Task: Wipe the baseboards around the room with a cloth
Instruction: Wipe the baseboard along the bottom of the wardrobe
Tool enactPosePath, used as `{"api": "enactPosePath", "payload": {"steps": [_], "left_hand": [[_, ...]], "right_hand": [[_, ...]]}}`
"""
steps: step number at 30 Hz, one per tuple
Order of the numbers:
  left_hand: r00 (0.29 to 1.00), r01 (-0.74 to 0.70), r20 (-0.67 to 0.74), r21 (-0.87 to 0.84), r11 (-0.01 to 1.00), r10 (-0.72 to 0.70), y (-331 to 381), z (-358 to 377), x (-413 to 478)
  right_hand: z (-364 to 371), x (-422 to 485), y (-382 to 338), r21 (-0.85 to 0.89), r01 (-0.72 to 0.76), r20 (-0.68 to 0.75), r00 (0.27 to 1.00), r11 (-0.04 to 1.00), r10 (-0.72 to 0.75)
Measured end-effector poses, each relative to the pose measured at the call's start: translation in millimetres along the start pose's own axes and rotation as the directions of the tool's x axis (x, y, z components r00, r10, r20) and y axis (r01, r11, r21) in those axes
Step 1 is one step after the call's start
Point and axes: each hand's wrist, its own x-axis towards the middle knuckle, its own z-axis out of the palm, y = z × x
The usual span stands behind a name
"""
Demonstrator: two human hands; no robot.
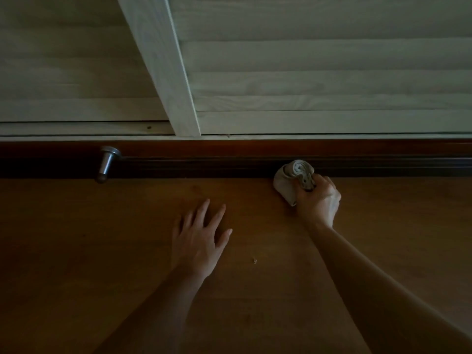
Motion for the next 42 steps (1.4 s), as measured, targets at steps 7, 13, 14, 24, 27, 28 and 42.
{"api": "enactPosePath", "payload": {"steps": [7, 13, 14, 24, 27, 28, 42], "left_hand": [[0.993, -0.115, -0.009, 0.022, 0.993, 0.115, 46.3, -1.2, 8.8], [0.993, -0.116, -0.013, 0.009, 0.993, 0.117, 69.9, 4.6, 11.4], [0.994, -0.111, -0.015, 0.003, 0.994, 0.111, 71.3, 5.2, 12.1], [0.995, -0.097, -0.012, 0.002, 0.995, 0.097, 75.2, 4.5, 13.7], [0.995, -0.101, -0.005, 0.006, 0.995, 0.101, 74.1, 4.2, 12.7], [0.995, -0.100, -0.002, 0.006, 0.995, 0.100, 73.9, 4.1, 12.3], [0.980, -0.198, 0.009, 0.036, 0.979, 0.198, 78.8, -2.8, 15.2]], "right_hand": [[-4.0, 7.3, -0.8, -0.005, 0.106, 0.084, 0.991, 0.994, -0.105], [-13.5, 13.5, 13.1, 0.003, 0.107, 0.051, 0.993, 0.994, -0.107], [-13.5, 13.2, 12.2, 0.002, 0.112, 0.051, 0.992, 0.994, -0.112], [-21.2, 14.9, 14.4, 0.004, 0.008, 0.042, 0.999, 1.000, -0.008], [-15.9, 11.5, 5.5, 0.011, 0.035, 0.081, 0.996, 0.999, -0.036], [-15.3, 11.6, 3.5, 0.010, 0.056, 0.104, 0.993, 0.998, -0.056], [-23.2, 20.8, 14.4, -0.006, 0.077, 0.112, 0.991, 0.997, -0.076]]}}
